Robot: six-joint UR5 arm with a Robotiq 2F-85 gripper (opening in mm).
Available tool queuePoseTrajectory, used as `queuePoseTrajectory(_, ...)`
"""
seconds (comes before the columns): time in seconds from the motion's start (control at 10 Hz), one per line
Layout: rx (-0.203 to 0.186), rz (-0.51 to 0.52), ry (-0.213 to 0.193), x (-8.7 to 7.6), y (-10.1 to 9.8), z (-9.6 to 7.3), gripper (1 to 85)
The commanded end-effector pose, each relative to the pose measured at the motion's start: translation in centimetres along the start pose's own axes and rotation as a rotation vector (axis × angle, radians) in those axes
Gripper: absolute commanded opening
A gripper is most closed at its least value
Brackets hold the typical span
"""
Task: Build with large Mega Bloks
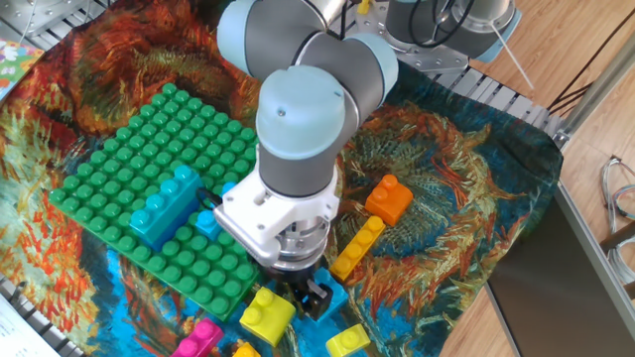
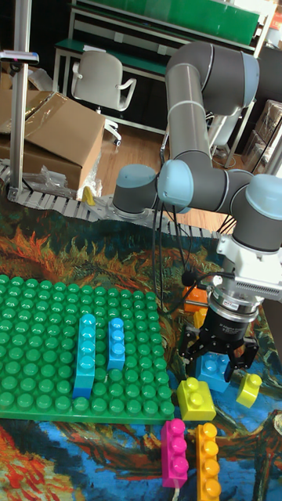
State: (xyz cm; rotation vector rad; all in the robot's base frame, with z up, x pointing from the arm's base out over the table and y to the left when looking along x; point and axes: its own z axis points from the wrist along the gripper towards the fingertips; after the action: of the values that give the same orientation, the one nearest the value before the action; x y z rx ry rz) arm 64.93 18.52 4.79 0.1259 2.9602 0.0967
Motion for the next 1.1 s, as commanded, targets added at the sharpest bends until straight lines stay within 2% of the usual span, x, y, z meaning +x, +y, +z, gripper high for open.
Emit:
queuePoseTrajectory(0.0,-0.011,-0.009,0.013,0.1,0.2,0.1,71.3)
queuePoseTrajectory(0.7,-0.005,-0.033,0.031,0.5,0.0,0.1,69.3)
queuePoseTrajectory(1.0,-0.012,0.002,0.050,2.4,1.3,-1.6,68.0)
